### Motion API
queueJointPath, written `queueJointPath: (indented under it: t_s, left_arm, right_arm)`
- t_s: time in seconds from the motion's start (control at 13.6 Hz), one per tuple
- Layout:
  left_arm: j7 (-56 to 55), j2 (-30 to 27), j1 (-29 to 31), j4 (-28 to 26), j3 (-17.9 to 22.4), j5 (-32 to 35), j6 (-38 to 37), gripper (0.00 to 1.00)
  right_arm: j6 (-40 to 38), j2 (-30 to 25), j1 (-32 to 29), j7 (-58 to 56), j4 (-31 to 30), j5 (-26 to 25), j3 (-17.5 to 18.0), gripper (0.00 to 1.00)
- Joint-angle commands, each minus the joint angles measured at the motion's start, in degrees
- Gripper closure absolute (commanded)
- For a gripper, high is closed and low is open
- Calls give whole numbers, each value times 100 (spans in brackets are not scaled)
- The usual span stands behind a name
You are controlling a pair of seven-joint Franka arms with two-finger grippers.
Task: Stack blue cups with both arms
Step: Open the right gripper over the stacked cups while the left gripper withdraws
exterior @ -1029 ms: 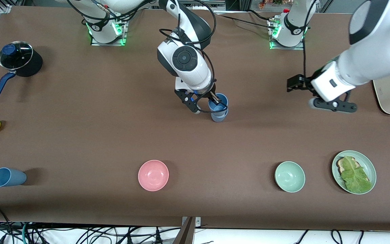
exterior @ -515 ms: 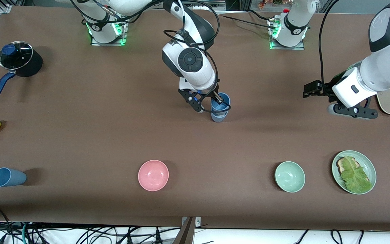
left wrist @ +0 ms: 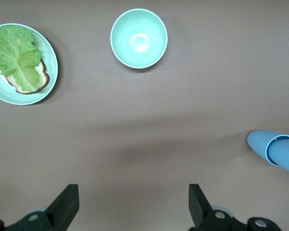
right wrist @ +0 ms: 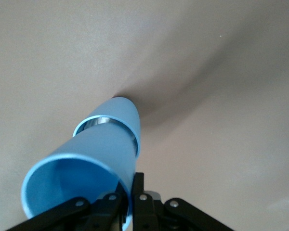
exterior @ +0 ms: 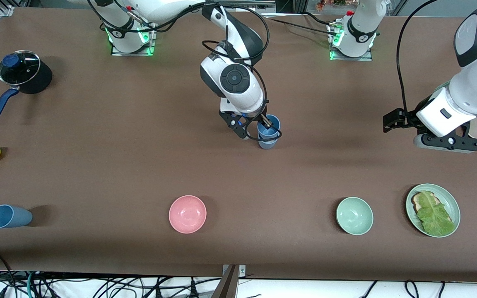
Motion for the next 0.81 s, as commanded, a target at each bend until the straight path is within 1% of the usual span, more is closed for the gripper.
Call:
queueJointPath:
  t_s: [0.0,0.07,0.15,0.22,0.29,0.37,0.51,0.59,0.74]
  left_arm:
    - [124,-39,10,-113,48,132,220,0]
    - [132,-240,-382,-192,449,132,222,0]
    - [219,-442,-856,-393,1036,71,204,0]
    - [542,-775,-1087,-761,1355,36,274,0]
    - [841,-1039,-1150,-1104,1515,-95,475,0]
    - [862,-1294,-1186,-1359,1673,-227,598,0]
    - [853,-1376,-1265,-1397,1745,-193,591,0]
    - [888,-1358,-1265,-1415,1841,-184,582,0]
    - [827,-1341,-1231,-1354,1868,-184,564,0]
  right_arm:
    - [-92,107,55,97,243,16,-70,0]
    - [-101,80,55,71,252,-1,-79,0]
    - [-109,54,11,45,252,7,-87,0]
    - [-188,28,-15,36,286,25,-105,0]
    - [-336,19,-42,1,313,25,-140,0]
    - [-477,-25,-181,-8,348,34,-114,0]
    - [-819,-262,-497,-384,383,69,-70,0]
    - [-1082,-350,-629,-699,383,78,-70,0]
    - [-1549,-534,-910,-1367,357,78,-105,0]
